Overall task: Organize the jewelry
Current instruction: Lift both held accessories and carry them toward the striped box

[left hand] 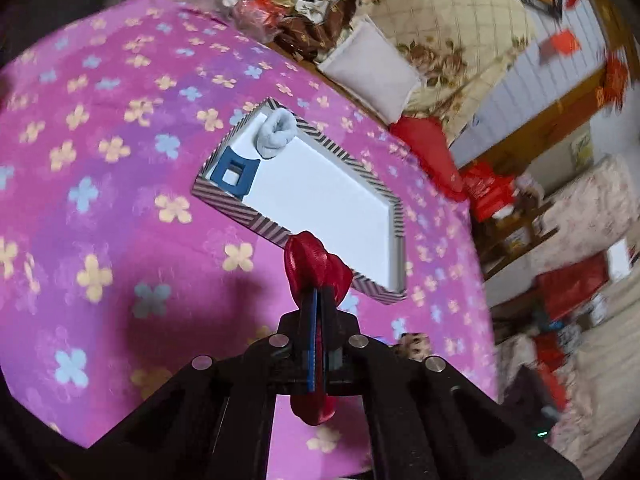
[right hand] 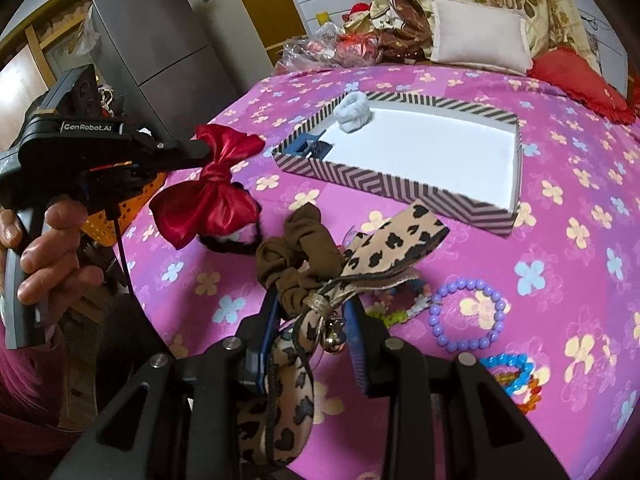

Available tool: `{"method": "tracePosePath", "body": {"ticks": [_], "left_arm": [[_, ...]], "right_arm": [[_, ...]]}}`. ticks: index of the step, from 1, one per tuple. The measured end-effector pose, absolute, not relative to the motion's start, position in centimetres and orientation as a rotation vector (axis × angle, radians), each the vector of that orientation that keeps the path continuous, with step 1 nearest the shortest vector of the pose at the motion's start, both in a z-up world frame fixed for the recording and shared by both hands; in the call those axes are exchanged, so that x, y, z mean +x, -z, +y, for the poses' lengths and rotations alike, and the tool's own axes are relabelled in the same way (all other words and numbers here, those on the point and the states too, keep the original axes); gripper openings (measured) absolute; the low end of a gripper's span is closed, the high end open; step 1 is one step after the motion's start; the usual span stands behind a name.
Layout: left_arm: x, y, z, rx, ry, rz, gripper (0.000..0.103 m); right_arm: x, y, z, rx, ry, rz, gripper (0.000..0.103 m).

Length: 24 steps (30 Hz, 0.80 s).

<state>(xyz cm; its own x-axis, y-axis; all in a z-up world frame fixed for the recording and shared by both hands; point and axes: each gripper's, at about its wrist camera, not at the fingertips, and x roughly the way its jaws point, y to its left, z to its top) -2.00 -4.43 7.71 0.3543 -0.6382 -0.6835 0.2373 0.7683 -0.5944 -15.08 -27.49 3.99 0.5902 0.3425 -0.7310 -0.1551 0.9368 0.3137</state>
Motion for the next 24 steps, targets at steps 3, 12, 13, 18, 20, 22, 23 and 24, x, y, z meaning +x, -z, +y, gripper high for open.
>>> {"method": "tracePosePath", "body": {"ticks": [3, 12, 13, 18, 20, 22, 23, 24], "left_arm": [[-1.0, -7.4, -5.6, -0.422, 0.590, 1.095, 0.008], [1.1, -8.5, -7.4, -0.424, 0.636, 1.075, 0.008], [1.1, -8.4, -7.5, -0.416, 0.642, 1.076, 0.008], [1.0, -6.5, -7.4, -0.400, 0.646, 1.133, 0.008], [1.0, -5.1, -7.0, -0.374, 0.612, 1.162, 0.008], [0.9, -3.1, -6.3, -0.348, 0.568, 1.209, 0.008], [0.9, -2.5, -5.9, -0.334, 0.547, 1.219, 0.008], [0.8, -1.9, -5.6, -0.325, 0.529, 1.226, 0.008]], "right_arm": [[-14.2, -4.4, -27.8, 0.220, -0.287, 0.895, 0.033], [-10.8, -6.6, -29.8, 0.217, -0.247, 0.853, 0.033], [-10.6, -6.8, -29.9, 0.220, -0.247, 0.846, 0.033], [-8.8, -6.9, -30.2, 0.233, -0.252, 0.847, 0.033], [-8.1, -6.3, -29.9, 0.242, -0.263, 0.863, 0.033], [-7.6, -5.7, -29.5, 0.247, -0.275, 0.878, 0.033], [-7.4, -5.2, -29.0, 0.245, -0.282, 0.889, 0.033], [-7.2, -4.7, -28.4, 0.240, -0.292, 0.901, 0.033]]}}
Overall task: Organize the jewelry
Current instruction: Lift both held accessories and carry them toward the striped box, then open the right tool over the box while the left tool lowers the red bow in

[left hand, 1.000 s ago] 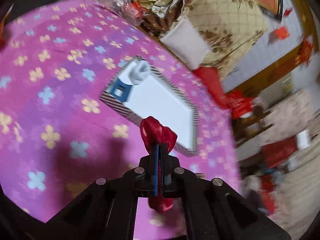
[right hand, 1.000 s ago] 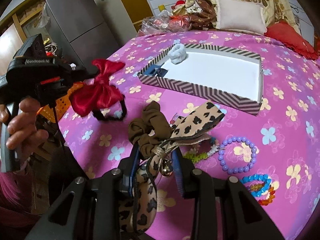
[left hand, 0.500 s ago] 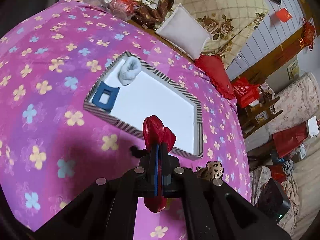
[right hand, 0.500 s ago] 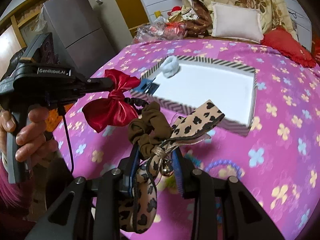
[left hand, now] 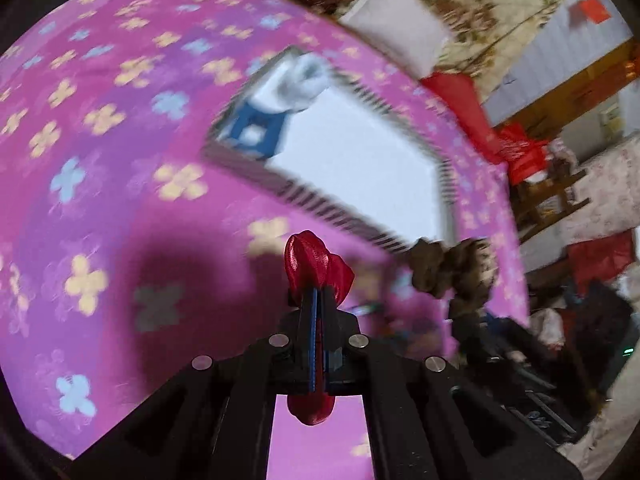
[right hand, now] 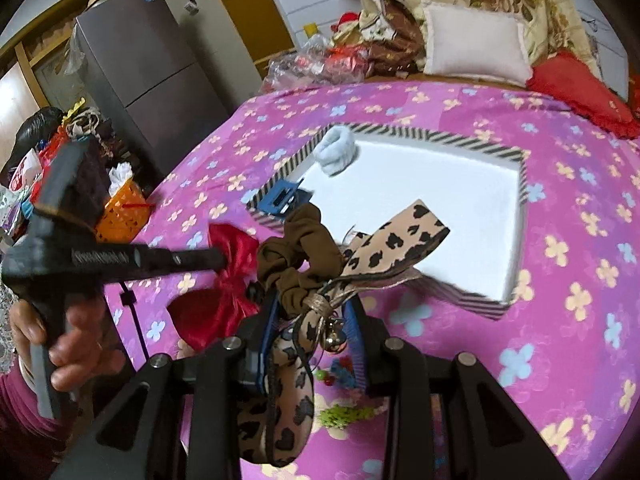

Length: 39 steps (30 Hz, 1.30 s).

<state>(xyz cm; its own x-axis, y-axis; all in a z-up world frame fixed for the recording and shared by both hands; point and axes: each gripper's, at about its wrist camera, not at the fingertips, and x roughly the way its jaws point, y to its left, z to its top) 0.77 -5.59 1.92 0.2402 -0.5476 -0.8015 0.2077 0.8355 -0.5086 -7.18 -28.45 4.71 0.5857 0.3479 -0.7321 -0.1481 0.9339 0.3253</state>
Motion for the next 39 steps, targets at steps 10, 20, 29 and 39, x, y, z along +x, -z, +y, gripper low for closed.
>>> {"method": "tracePosePath", "body": {"ticks": [10, 20, 29, 39], "left_arm": [[0.7, -0.7, -2.5, -0.359, 0.488, 1.230, 0.008], [1.0, -1.1, -1.1, -0.364, 0.491, 1.219, 0.008], [1.6, -3.4, 1.9, -0.387, 0.470, 1.152, 0.008], [3.8, -4.9, -3.1, -0.344, 0.571, 1.123, 0.008]], "right_arm": [[-5.5, -1.3, -23.2, 0.177, -0.358, 0.987, 0.033], [-4.2, 3.2, -19.9, -0.004, -0.327, 1.098, 0.033], [-4.2, 1.8, -20.4, 0.016, -0.339, 1.070, 0.033], [-2.6, -3.6, -25.2, 0.126, -0.310, 0.956, 0.033]]}}
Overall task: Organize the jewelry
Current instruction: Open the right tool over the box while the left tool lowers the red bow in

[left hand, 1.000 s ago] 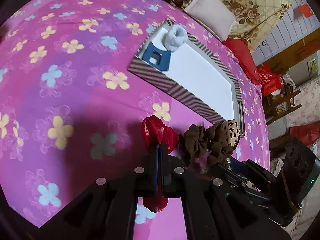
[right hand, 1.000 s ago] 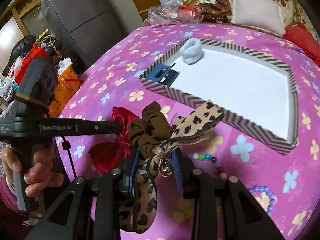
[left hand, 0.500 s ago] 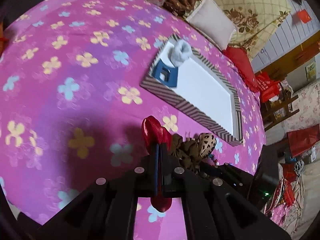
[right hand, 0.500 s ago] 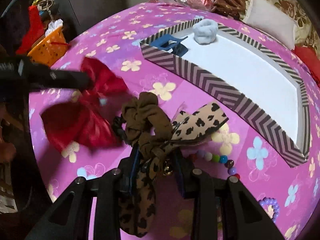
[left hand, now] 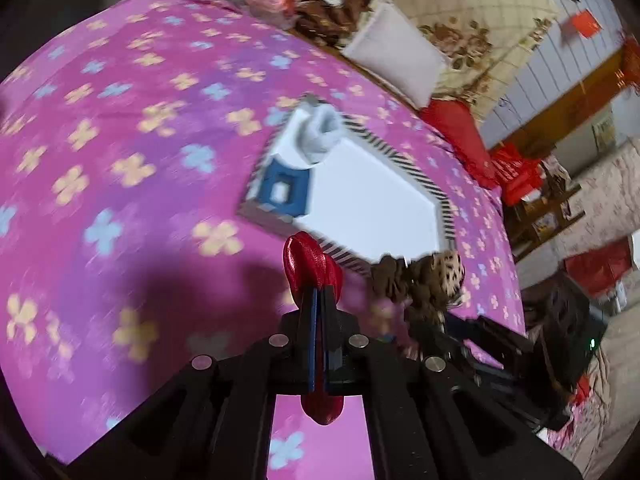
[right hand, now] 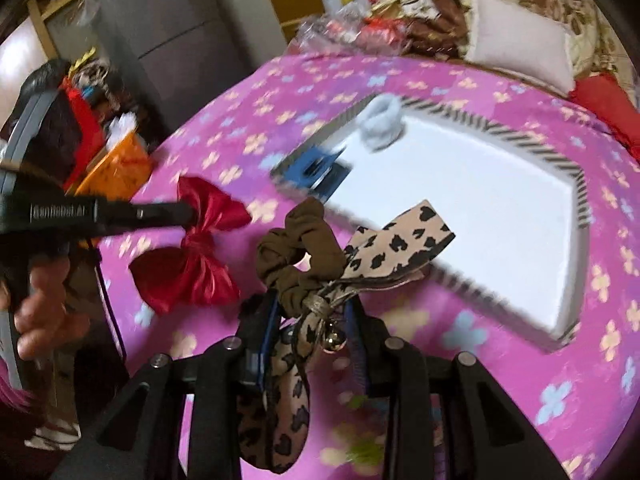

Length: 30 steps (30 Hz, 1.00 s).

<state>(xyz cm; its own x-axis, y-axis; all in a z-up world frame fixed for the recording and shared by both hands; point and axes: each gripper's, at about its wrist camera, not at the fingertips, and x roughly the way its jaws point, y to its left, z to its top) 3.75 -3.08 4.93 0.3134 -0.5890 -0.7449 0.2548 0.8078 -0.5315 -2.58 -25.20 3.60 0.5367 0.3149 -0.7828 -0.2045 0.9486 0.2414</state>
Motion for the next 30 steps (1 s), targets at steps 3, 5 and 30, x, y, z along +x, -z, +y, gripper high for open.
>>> {"method": "tracePosePath", "body": {"ticks": [3, 5, 30], "left_arm": [[5.2, -5.1, -5.1, -0.323, 0.599, 1.122, 0.008], [6.8, -5.0, -6.9, -0.310, 0.619, 1.128, 0.008], [16.5, 1.4, -12.4, -0.133, 0.492, 1.170, 0.008]], "right_arm": [[-0.5, -3.9, -27.2, 0.152, -0.259, 0.945, 0.033], [1.2, -3.8, -28.3, 0.169, -0.232, 0.946, 0.033], [20.1, 3.9, -32.3, 0.389, -0.127, 1.037, 0.041]]}}
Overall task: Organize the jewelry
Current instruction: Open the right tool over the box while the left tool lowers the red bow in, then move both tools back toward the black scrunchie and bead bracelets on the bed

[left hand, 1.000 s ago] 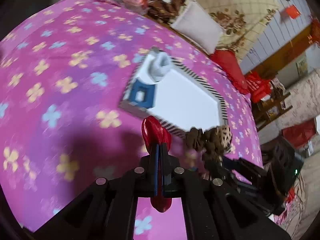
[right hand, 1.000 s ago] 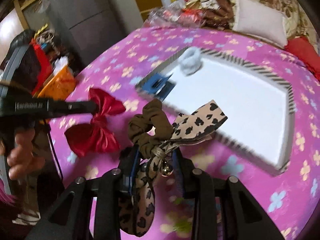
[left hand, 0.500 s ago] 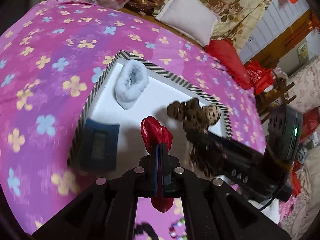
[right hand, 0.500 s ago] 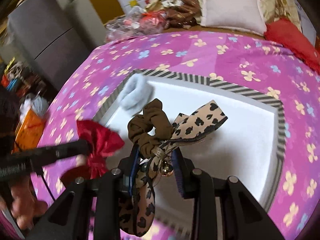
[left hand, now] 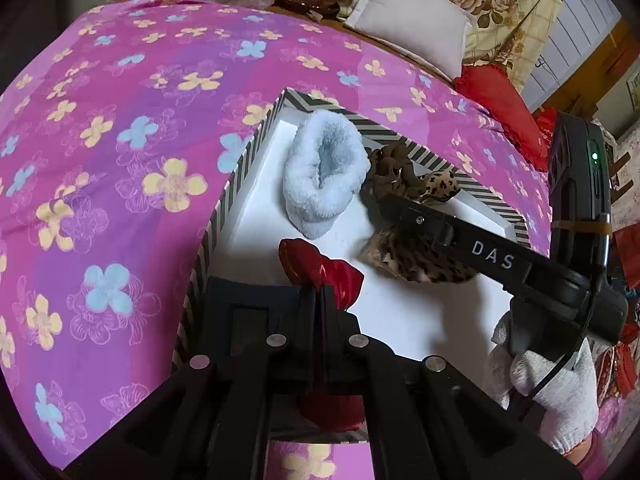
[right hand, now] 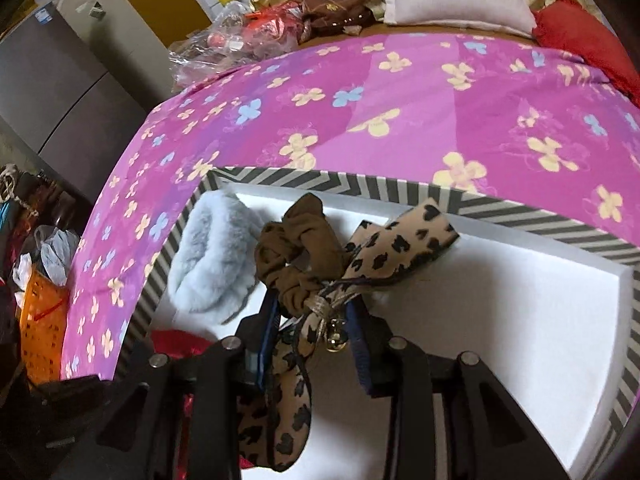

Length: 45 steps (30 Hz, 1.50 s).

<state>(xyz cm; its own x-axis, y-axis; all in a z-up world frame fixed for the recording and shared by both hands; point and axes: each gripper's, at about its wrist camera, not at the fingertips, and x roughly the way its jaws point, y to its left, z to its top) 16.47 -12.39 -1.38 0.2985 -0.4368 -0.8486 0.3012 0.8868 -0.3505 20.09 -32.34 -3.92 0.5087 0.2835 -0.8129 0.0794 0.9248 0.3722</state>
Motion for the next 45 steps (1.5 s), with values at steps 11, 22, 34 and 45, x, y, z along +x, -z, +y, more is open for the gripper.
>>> {"method": "tracePosePath", "body": {"ticks": [11, 22, 34, 45], "left_arm": [[14.8, -0.5, -12.8, -0.101, 0.509, 1.093, 0.042], [11.3, -3.0, -11.7, -0.044, 0.451, 1.003, 0.042], [5.5, -5.3, -10.4, 0.012, 0.407, 0.913, 0.042], [0.2, -6.5, -9.4, 0.046, 0.390, 0.854, 0.042]], "right_arm": [[16.7, 1.7, -34.4, 0.447, -0.132, 0.997, 0.056], [10.9, -1.3, -34.6, 0.417, -0.125, 0.977, 0.061], [3.1, -4.1, -32.4, 0.375, -0.130, 0.951, 0.065], [-3.7, -5.7, -31.0, 0.326, -0.123, 0.911, 0.070]]}}
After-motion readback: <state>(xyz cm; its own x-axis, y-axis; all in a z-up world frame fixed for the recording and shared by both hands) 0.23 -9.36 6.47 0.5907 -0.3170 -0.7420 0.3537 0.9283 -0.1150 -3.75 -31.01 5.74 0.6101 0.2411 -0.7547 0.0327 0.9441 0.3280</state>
